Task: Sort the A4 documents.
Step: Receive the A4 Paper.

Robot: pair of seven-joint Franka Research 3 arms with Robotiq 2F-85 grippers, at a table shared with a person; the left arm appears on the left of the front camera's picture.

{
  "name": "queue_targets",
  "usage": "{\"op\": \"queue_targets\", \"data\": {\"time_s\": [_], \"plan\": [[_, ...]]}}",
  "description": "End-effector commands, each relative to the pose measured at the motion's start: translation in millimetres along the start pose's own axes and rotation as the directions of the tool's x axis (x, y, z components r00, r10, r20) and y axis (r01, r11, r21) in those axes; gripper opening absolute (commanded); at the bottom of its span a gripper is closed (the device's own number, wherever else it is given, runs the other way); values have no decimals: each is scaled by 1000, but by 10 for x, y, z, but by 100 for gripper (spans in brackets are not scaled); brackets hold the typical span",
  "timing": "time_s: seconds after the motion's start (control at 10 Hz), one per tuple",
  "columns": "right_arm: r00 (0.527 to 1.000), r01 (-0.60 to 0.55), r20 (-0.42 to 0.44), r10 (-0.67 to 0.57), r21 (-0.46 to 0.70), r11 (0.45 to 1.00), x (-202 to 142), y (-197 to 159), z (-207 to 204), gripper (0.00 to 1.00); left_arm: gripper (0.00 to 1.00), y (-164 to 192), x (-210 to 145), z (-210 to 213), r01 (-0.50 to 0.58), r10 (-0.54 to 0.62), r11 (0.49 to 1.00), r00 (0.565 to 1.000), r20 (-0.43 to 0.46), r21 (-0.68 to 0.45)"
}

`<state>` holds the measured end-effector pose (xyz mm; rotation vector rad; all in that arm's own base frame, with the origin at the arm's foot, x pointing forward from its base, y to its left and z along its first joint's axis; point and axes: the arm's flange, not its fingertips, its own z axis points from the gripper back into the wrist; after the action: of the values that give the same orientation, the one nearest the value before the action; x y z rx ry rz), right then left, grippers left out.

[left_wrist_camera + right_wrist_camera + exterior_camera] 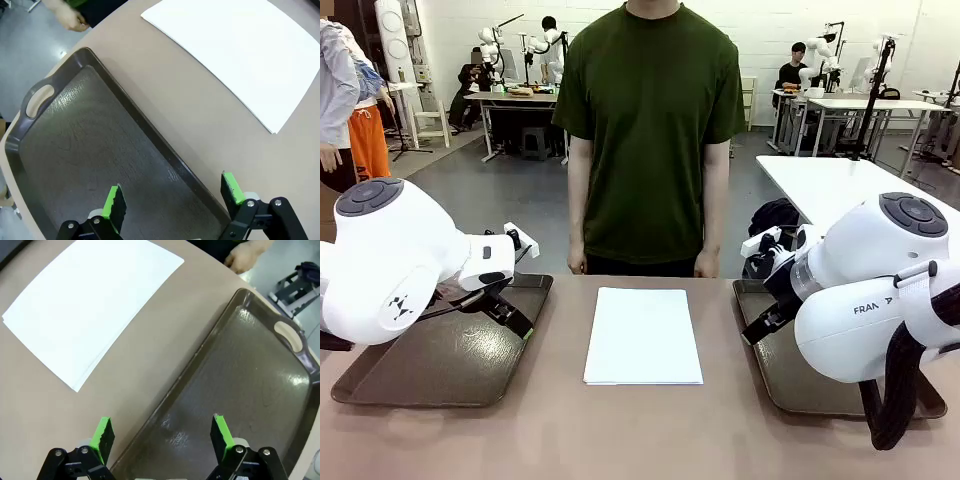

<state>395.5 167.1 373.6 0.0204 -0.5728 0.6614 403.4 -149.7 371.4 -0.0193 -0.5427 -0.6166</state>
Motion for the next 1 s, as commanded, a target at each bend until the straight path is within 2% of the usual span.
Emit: {"op": "queue_targets", "data": {"time_s": [0.0, 0.9], "plan": [[1000, 0, 0, 0, 0, 1000, 0, 0, 0, 100, 100, -1, 0, 0, 0, 0, 1000, 1000, 0, 0], [1000, 0, 0, 0, 0, 1000, 0, 0, 0, 100, 100, -1, 0, 0, 0, 0, 1000, 1000, 0, 0]]}}
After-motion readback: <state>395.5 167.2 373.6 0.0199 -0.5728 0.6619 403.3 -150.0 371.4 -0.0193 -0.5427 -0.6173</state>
